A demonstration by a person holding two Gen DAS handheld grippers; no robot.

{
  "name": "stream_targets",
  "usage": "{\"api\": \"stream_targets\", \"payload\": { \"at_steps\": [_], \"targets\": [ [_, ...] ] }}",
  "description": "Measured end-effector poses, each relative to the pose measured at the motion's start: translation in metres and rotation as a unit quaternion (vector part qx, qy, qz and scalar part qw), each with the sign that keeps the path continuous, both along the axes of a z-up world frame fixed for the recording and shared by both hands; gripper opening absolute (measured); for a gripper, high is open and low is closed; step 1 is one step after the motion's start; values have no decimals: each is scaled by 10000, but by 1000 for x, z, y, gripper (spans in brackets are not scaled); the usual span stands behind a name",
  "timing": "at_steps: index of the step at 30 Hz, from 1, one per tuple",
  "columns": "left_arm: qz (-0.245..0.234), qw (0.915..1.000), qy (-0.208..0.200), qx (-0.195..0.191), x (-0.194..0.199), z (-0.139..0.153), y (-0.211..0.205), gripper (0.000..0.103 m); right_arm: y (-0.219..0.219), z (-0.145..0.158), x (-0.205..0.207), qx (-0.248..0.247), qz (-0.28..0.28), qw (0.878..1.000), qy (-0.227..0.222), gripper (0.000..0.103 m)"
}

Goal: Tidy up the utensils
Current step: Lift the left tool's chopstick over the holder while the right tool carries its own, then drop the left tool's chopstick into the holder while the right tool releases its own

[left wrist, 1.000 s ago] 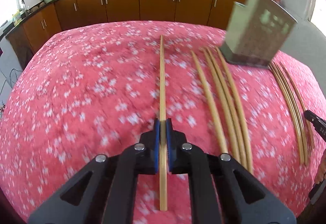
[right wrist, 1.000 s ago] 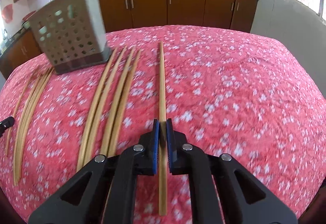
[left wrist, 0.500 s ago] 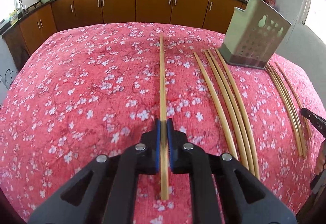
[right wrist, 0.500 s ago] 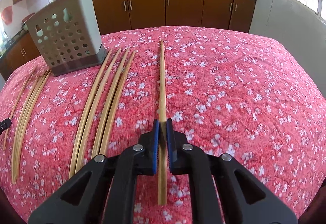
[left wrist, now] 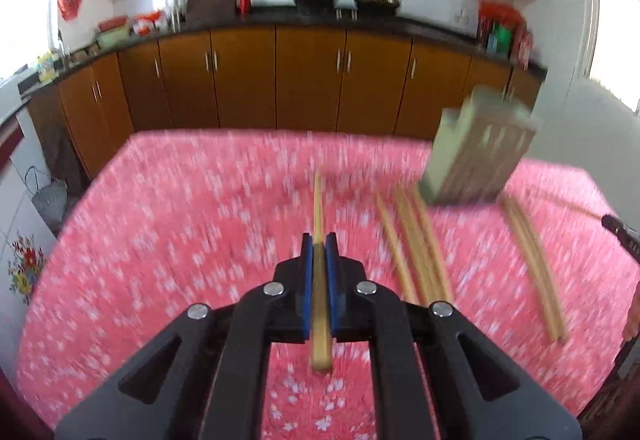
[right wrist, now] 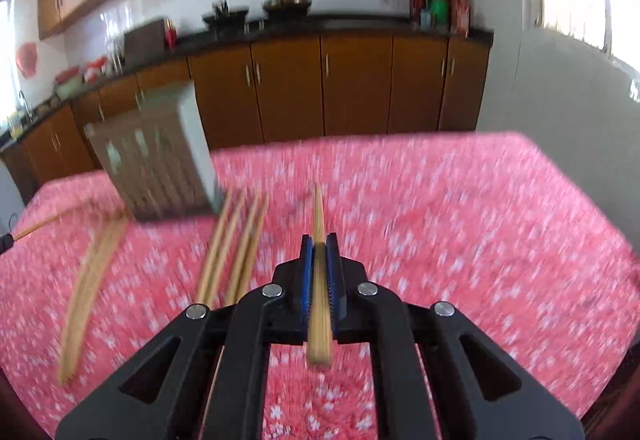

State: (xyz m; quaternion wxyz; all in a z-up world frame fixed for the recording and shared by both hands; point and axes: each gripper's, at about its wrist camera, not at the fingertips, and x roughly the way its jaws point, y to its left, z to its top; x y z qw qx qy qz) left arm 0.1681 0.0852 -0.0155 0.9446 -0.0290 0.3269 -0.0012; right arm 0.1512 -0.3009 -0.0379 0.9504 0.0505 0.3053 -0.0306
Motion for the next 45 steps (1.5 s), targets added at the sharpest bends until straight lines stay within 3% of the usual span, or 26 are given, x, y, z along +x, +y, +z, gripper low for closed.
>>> {"api": "stream_targets", "payload": {
  "at_steps": [5, 12, 19, 24, 32, 37, 43, 45],
  "targets": [
    [129, 9986, -487, -162, 2, 44, 6, 8, -1, 36, 2, -31, -29, 9988, -497, 8],
    [183, 9973, -702, -94, 15, 77, 5, 8, -2, 67, 13, 9, -6, 9961, -877, 8],
    [-213, 9912, -1241, -408, 20, 148, -16, 8, 10, 159, 13, 420, 328, 9792, -1958, 8],
    [-718, 9849, -1487, -511, 24, 183, -54, 8, 31, 181, 23, 641, 649, 9683, -2326, 8],
    [-1116, 9874, -1041, -412, 58, 157, -109, 8, 62, 150, 59, 609, 934, 9751, -1918, 8],
    [-1128, 9906, -699, -329, 81, 130, -123, 8, 67, 127, 76, 646, 944, 9817, -1524, 8],
    [-1079, 9917, -583, -379, 95, 114, -122, 9, 66, 119, 79, 669, 906, 9840, -1378, 8],
    [-1068, 9915, -611, -433, 92, 114, -118, 13, 66, 120, 78, 660, 891, 9841, -1390, 18]
  ]
}}
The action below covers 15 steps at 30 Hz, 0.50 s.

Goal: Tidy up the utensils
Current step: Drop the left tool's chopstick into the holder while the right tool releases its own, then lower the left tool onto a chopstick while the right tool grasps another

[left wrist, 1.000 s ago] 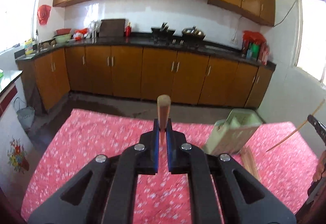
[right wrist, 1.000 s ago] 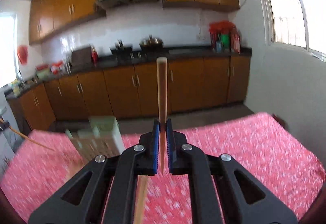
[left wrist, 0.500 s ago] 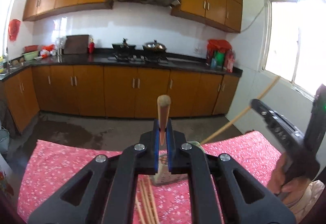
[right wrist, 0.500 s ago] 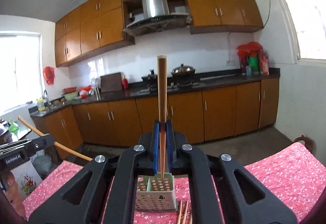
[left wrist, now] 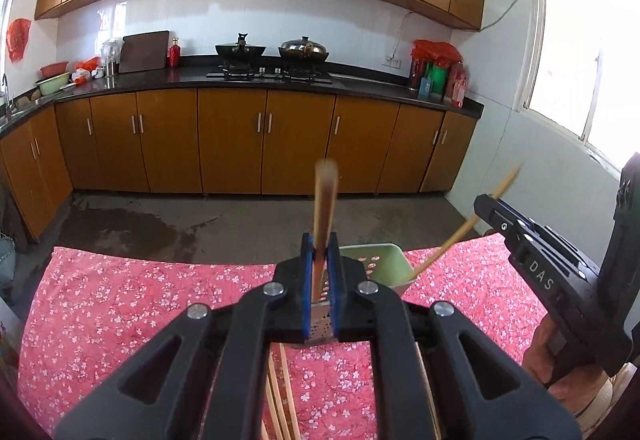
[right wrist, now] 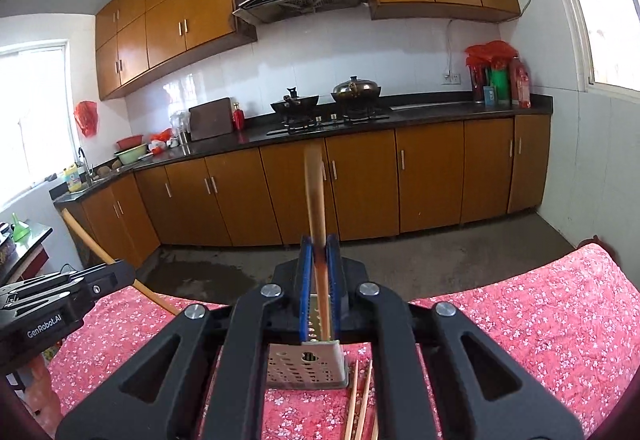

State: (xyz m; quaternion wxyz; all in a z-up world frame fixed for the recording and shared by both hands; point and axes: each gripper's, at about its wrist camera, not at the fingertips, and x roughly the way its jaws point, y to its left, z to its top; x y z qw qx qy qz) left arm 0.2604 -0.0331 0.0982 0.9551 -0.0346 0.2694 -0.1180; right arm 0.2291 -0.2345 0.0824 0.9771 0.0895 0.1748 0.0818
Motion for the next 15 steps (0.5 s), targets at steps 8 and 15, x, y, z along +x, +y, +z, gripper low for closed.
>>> {"api": "stream_targets", "payload": {
  "at_steps": [8, 15],
  "targets": [
    [284, 9987, -354, -244, -24, 18, 25, 27, -17, 20, -24, 13, -247, 9991, -331, 36],
    [1035, 9936, -387, -235, -65, 3, 80, 34, -61, -21, -49, -93, -873, 9956, 317, 37]
  ]
}}
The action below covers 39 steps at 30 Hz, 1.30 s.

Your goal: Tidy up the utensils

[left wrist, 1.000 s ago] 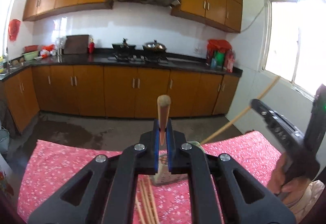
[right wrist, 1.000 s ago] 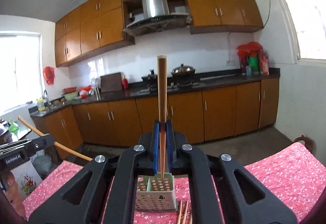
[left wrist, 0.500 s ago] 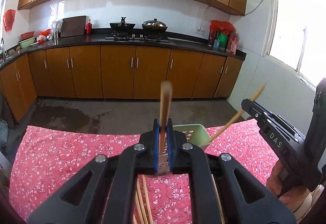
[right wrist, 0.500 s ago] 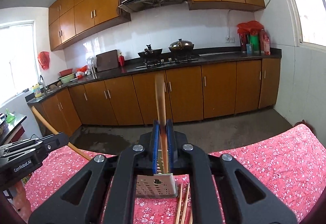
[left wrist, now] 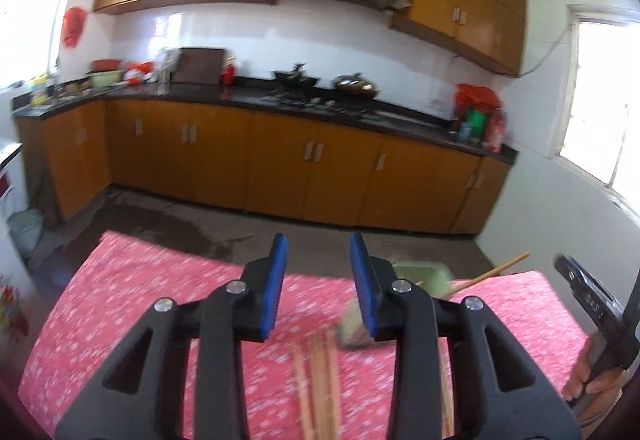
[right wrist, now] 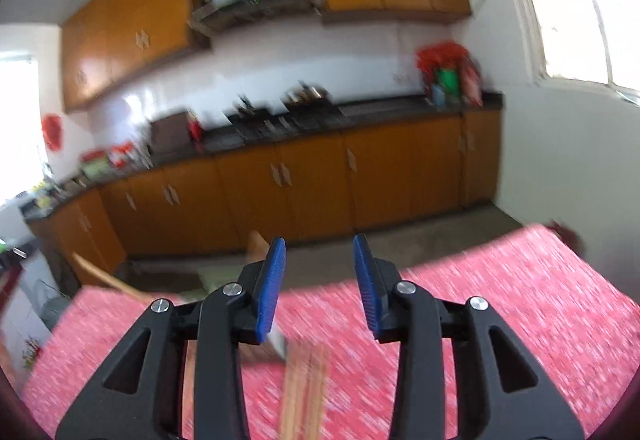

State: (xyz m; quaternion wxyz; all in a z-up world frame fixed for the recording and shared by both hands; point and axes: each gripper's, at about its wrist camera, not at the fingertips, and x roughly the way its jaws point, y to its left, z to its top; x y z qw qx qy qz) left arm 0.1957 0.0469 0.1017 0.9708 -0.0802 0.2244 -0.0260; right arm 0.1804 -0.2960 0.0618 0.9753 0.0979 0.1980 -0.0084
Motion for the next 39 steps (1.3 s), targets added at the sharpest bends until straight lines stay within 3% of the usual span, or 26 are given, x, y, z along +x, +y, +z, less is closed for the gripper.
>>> {"api": "stream_targets", "payload": {
  "at_steps": [2, 3, 6, 11, 17, 23, 28, 39],
  "targets": [
    [148, 9995, 233, 144, -6, -22, 14, 34, -5, -35, 3, -19, 104, 9980, 628, 34],
    [192, 9988, 384, 225, -6, -35, 19, 34, -4, -58, 5, -31, 229, 9948, 993, 26],
    [210, 9949, 894, 413, -11, -78, 24, 34, 7, -112, 4, 15, 675, 9816, 1787, 15],
    [-52, 9867, 1599, 285, -23, -140, 18, 34, 32, -164, -6, 197, 1001, 9641, 2453, 15],
    [-313, 9805, 1918, 272, -32, -175, 6, 34, 45, -179, -10, 96, 1076, 9593, 2611, 15],
    [-455, 9774, 2052, 203, -34, -186, -7, 33, 49, -182, -7, -434, 744, 9633, 2544, 8],
    [-587, 9751, 2129, 214, -32, -192, -17, 26, 28, -184, -3, -163, 451, 9660, 2539, 8],
    [-595, 9678, 2395, 503, -30, -213, -36, 11, 28, -182, -7, -272, 512, 9665, 2502, 8]
  ]
}}
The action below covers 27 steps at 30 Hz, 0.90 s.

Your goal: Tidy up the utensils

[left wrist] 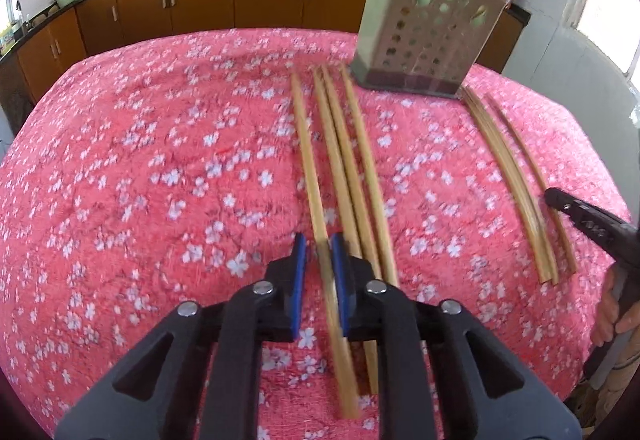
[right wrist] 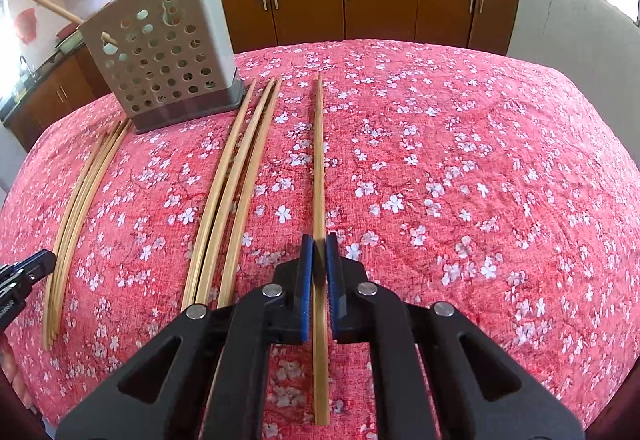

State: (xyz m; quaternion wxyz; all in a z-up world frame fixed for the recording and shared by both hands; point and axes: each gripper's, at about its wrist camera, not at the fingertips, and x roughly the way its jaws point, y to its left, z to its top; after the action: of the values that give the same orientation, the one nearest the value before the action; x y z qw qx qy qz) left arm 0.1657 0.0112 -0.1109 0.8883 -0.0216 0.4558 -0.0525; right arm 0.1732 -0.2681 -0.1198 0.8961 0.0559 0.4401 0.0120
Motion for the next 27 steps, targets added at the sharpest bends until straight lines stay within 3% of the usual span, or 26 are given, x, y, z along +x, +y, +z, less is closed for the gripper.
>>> {"api": "stream_targets", "payload": {
  "at_steps": [6, 11, 15, 27],
  "targets": [
    [223, 9996, -8, 178, 15, 1, 14, 9, 2, 1, -9, -81, 119, 9999, -89, 8],
    [596, 9981, -33, 150, 40, 1, 46, 10, -12, -1, 3, -123, -186, 9996, -172, 8],
    [609, 9975, -236, 286, 44, -2, 54, 11, -22, -3, 14, -62, -317, 9993, -193, 8],
    [616, 9976, -249, 210, 46, -2, 55, 11, -24, -4, 16, -55, -308, 9993, -197, 8]
  ]
}}
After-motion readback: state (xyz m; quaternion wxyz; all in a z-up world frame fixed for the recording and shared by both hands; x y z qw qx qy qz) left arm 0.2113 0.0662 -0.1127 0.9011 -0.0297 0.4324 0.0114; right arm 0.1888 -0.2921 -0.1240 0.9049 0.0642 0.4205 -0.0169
